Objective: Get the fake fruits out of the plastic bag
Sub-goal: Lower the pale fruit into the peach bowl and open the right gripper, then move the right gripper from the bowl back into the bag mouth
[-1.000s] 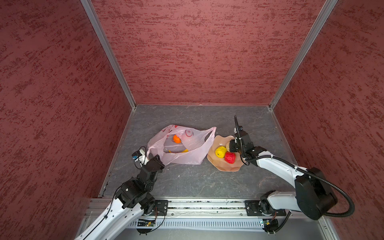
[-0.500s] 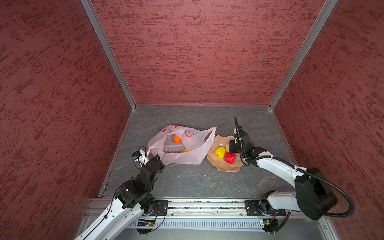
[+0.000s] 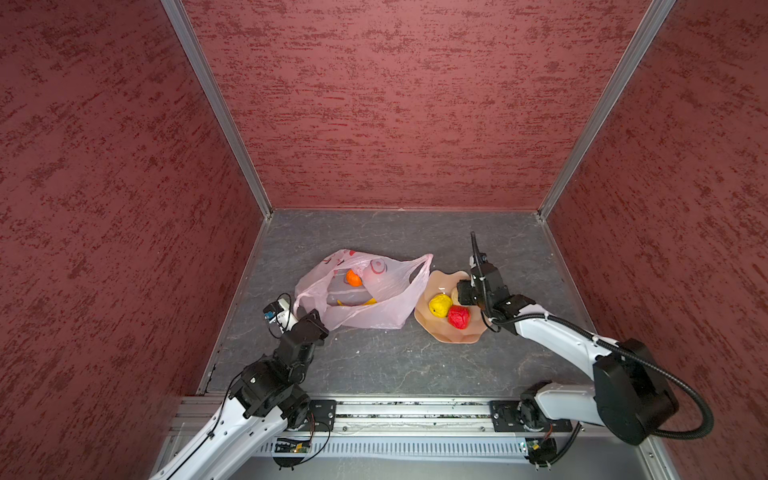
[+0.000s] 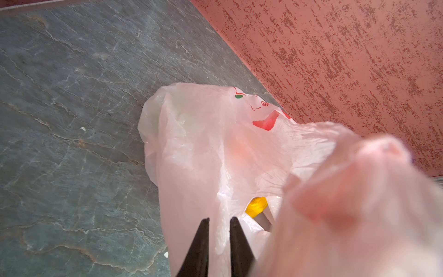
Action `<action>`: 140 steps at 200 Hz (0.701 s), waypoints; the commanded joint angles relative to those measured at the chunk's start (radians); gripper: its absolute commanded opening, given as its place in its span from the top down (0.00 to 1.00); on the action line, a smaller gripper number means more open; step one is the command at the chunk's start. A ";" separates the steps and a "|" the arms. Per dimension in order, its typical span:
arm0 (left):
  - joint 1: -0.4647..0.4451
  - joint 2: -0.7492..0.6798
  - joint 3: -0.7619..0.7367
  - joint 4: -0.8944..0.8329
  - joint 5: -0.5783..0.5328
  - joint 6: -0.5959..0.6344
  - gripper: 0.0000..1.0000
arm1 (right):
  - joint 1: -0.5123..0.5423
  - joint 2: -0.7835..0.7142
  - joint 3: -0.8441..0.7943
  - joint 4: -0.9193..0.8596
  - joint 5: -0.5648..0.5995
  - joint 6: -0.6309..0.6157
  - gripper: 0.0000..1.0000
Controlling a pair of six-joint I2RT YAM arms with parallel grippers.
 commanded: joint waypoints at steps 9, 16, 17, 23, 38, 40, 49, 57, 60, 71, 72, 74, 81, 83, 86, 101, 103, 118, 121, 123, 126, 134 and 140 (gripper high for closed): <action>0.003 -0.012 0.003 0.005 -0.003 0.012 0.81 | -0.009 -0.045 -0.005 -0.018 0.005 0.005 0.43; 0.005 -0.013 0.003 0.006 -0.003 0.013 0.81 | -0.010 -0.053 -0.002 -0.025 0.008 0.004 0.42; 0.004 -0.013 0.003 0.006 -0.004 0.014 0.81 | -0.009 -0.054 -0.001 -0.026 0.008 0.003 0.42; 0.003 -0.013 0.004 0.009 -0.003 0.013 0.81 | -0.009 -0.062 0.001 -0.032 0.010 0.002 0.42; 0.003 -0.010 0.005 0.014 -0.003 0.016 0.81 | -0.008 -0.090 0.013 -0.052 0.017 0.000 0.42; 0.003 -0.009 0.006 0.014 -0.003 0.015 0.81 | -0.008 -0.094 0.016 -0.056 0.018 -0.001 0.42; 0.004 -0.005 0.006 0.017 -0.002 0.015 0.81 | -0.007 -0.115 0.027 -0.076 0.027 0.000 0.42; 0.004 -0.002 0.006 0.017 0.001 0.017 0.81 | -0.005 -0.135 0.041 -0.099 0.040 -0.003 0.42; 0.005 -0.001 0.005 0.018 0.000 0.016 0.81 | -0.003 -0.142 0.049 -0.109 0.044 -0.004 0.42; 0.004 -0.001 0.000 0.018 -0.001 0.017 0.81 | 0.007 -0.169 0.075 -0.147 0.069 -0.011 0.42; 0.004 -0.001 -0.001 0.018 0.000 0.016 0.81 | 0.008 -0.172 0.078 -0.149 0.071 -0.012 0.42; 0.004 0.000 -0.002 0.021 0.001 0.016 0.81 | 0.011 -0.177 0.083 -0.156 0.075 -0.013 0.42; 0.005 -0.002 -0.007 0.028 0.004 0.015 0.81 | 0.022 -0.193 0.104 -0.180 0.095 -0.018 0.42; 0.004 -0.002 -0.009 0.029 0.006 0.015 0.81 | 0.025 -0.197 0.109 -0.185 0.099 -0.020 0.42; 0.004 -0.004 -0.011 0.029 0.007 0.015 0.81 | 0.030 -0.203 0.119 -0.196 0.106 -0.021 0.42; 0.003 -0.004 -0.018 0.035 0.011 0.015 0.81 | 0.060 -0.225 0.172 -0.239 0.129 -0.032 0.42; 0.004 -0.004 -0.017 0.035 0.011 0.015 0.81 | 0.064 -0.226 0.179 -0.243 0.130 -0.032 0.42; 0.005 -0.005 -0.018 0.031 0.011 0.015 0.81 | 0.101 -0.223 0.238 -0.262 0.130 -0.039 0.42; 0.004 -0.005 -0.016 0.030 0.011 0.015 0.81 | 0.108 -0.220 0.250 -0.264 0.129 -0.039 0.42; 0.003 -0.006 -0.016 0.030 0.011 0.015 0.81 | 0.114 -0.217 0.259 -0.264 0.128 -0.041 0.42; 0.005 -0.006 -0.016 0.029 0.011 0.017 0.81 | 0.123 -0.211 0.271 -0.265 0.126 -0.043 0.42; 0.004 -0.008 -0.015 0.028 0.011 0.017 0.81 | 0.148 -0.190 0.303 -0.261 0.121 -0.047 0.42; 0.004 -0.010 -0.016 0.026 0.011 0.017 0.81 | 0.169 -0.171 0.329 -0.256 0.115 -0.051 0.42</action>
